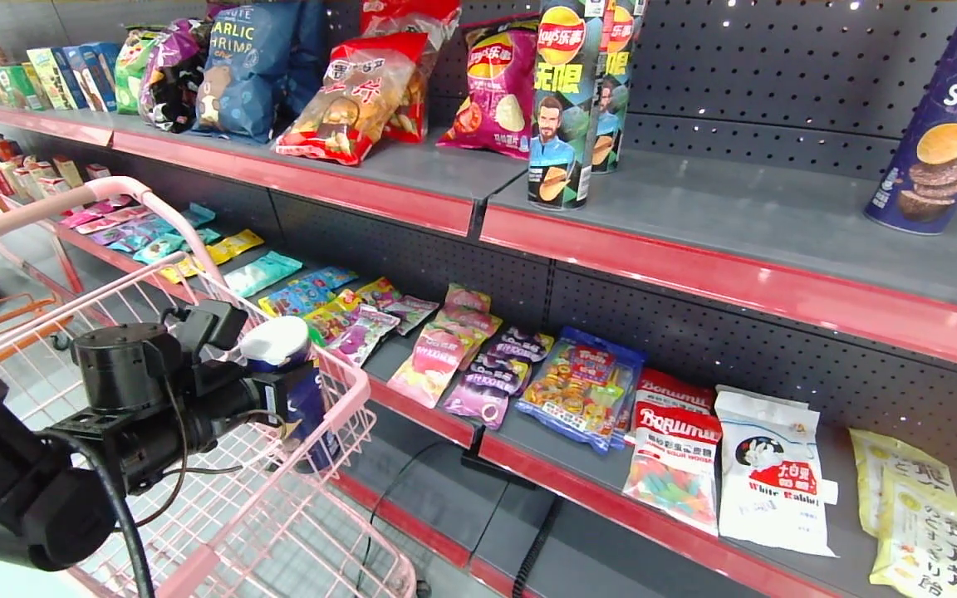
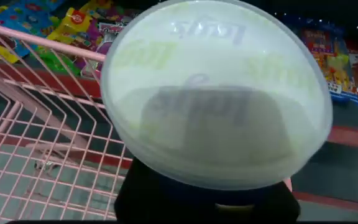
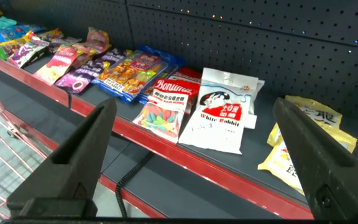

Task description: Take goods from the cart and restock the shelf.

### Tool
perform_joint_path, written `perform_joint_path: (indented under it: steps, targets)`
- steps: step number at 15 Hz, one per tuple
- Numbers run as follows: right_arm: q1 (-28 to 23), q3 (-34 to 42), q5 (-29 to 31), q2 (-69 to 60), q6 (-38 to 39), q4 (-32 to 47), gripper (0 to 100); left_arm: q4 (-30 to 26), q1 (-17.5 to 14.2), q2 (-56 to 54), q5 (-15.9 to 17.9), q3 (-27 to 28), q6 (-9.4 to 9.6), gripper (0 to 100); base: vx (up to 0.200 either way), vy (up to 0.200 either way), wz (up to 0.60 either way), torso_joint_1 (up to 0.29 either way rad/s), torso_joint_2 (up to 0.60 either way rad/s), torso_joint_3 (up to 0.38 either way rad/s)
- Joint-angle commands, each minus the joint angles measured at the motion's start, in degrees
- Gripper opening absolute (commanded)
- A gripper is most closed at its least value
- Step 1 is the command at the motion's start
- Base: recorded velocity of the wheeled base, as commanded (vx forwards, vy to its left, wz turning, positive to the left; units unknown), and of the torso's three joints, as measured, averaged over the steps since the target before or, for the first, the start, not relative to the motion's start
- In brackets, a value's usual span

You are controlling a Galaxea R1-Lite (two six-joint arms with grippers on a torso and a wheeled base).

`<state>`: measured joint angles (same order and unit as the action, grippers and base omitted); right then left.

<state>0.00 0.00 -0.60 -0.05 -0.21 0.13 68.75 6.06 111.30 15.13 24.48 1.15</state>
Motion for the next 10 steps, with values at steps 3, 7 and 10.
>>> perform_joint_path:
  steps: [3, 7, 10]
  targets:
    - [0.0, 0.0, -0.02, 0.05, -0.06, -0.05, 100, -8.37, -0.79, -9.26, -0.01, -0.05, -0.09, 0, 0.0, 0.0, 0.0, 0.0, 0.0, 0.0]
    - [0.0, 0.0, -0.02, 0.05, -0.06, -0.05, 100, -39.31, -1.75, -31.67, 0.34, 11.64, -1.23, 0, 0.0, 0.0, 0.0, 0.0, 0.0, 0.0]
    - [0.0, 0.0, -0.11, 0.05, 0.03, -0.05, 100, -52.32, -2.02, -46.17, 0.16, 16.65, -1.67, 0, 0.0, 0.0, 0.0, 0.0, 0.0, 0.0]
